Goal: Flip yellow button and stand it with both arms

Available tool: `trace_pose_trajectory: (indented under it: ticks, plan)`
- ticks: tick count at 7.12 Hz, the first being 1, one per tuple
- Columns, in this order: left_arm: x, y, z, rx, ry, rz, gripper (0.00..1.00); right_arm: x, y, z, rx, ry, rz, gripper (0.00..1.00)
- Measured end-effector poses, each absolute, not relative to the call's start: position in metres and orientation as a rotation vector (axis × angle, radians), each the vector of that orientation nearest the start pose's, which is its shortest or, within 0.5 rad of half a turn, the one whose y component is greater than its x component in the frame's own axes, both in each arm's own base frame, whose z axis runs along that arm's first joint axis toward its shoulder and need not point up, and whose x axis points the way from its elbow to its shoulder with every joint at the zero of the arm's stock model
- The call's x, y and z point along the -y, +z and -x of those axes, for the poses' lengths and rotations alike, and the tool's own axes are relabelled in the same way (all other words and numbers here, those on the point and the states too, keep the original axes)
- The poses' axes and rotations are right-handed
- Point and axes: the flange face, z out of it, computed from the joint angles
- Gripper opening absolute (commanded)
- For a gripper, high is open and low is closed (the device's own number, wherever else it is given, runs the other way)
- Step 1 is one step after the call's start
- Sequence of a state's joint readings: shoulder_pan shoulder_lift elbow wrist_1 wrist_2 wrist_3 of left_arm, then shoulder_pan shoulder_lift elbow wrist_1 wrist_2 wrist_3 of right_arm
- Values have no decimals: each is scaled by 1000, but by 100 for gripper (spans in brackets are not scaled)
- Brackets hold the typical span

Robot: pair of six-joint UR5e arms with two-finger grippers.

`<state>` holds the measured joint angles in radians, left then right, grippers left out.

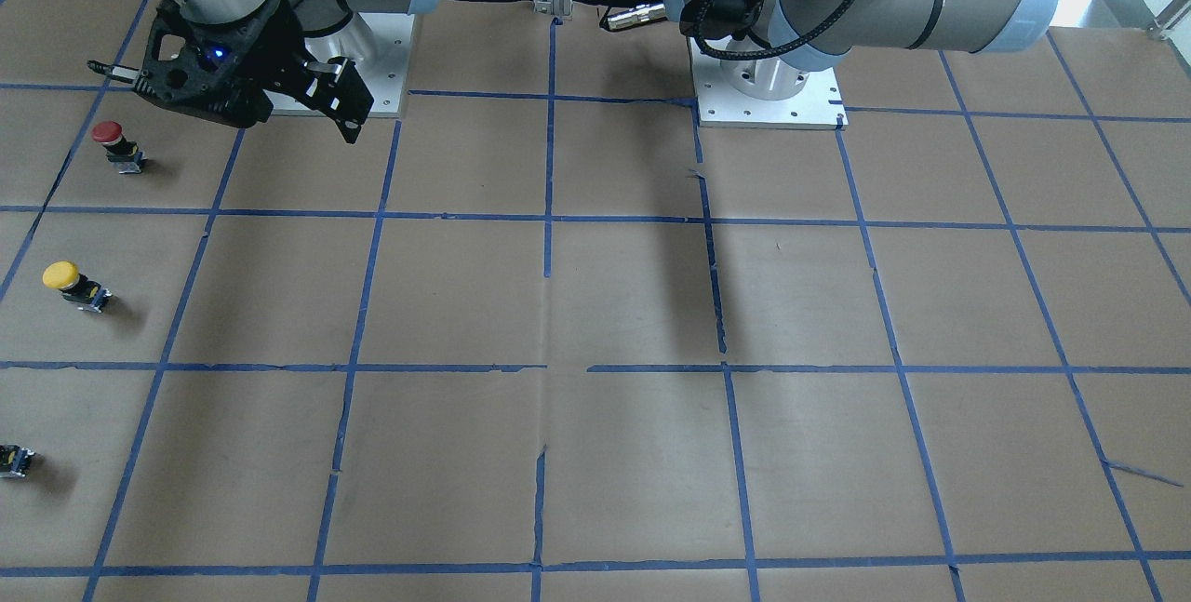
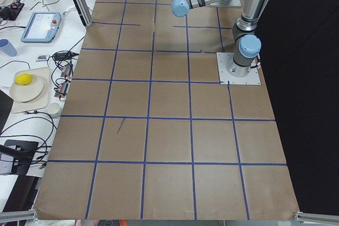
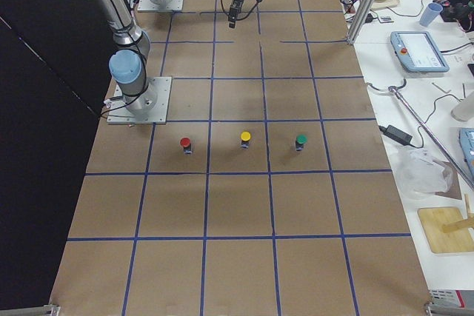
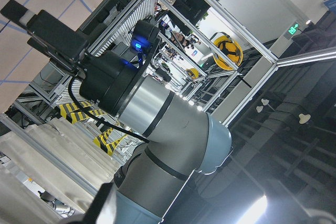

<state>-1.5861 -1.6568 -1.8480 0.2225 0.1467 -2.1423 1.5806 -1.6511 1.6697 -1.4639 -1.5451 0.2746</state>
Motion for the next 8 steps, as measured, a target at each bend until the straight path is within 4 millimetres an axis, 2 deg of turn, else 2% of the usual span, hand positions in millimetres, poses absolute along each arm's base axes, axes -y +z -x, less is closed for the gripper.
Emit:
trace_pose_trajectory:
  ticks: [4, 8]
  plan:
    - [443, 536, 239, 1490, -381, -678, 99, 443, 466, -139, -3111, 201, -415, 100]
    - [477, 507, 238, 1627, -207, -694, 98, 443, 466, -139, -3113, 201, -414, 100]
